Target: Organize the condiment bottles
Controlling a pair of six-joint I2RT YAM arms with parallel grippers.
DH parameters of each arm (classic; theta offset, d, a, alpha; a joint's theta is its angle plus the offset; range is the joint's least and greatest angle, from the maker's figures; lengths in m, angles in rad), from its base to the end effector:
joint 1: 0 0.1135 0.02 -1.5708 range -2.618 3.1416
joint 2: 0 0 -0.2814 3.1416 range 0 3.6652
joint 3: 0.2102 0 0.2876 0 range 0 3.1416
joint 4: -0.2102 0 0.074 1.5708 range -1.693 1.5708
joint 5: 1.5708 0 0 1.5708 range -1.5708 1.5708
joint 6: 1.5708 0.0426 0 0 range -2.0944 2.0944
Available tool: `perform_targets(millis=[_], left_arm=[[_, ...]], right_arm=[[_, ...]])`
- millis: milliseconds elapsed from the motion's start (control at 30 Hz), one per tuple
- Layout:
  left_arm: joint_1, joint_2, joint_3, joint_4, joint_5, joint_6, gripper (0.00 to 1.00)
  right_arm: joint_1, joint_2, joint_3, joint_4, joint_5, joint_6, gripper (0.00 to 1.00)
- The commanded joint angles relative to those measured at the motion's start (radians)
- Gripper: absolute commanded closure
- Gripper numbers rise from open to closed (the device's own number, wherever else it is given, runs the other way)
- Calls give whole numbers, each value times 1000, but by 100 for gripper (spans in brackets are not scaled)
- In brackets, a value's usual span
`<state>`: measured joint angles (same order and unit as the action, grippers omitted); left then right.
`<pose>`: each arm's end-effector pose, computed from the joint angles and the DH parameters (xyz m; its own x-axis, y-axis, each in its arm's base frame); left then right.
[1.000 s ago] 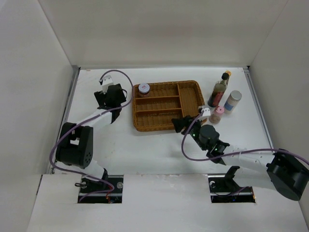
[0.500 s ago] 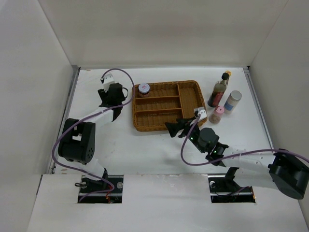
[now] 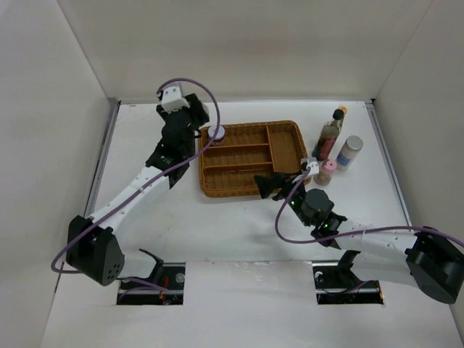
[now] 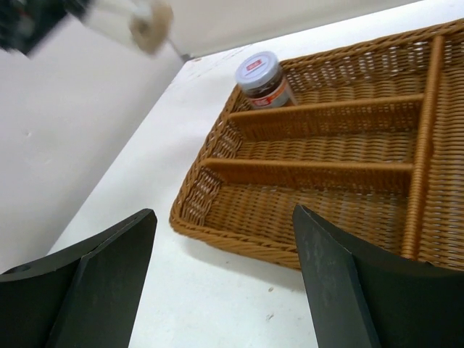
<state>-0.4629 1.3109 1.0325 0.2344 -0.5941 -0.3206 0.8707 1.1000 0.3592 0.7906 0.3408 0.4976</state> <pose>0.3183 -0.1322 0.3610 0.0037 -0.2937 -0.9559 -0.1361 0.9469 -0.2915 0.1748 0.1854 0.2244 -0.2132 0.4452 -0.8697 -0.4597 0.7398 0.4914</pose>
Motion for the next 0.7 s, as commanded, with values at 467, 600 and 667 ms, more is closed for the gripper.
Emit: perform_targets(millis=[467, 600, 667], left_arm=[[-145, 490, 386, 108, 122, 15, 62], [-161, 522, 374, 109, 119, 15, 62], [-161, 540, 362, 117, 114, 17, 62]], right_arm=[[-59, -118, -17, -71, 106, 55, 17], [-65, -106, -17, -71, 102, 64, 16], [-63, -107, -14, -73, 101, 59, 16]])
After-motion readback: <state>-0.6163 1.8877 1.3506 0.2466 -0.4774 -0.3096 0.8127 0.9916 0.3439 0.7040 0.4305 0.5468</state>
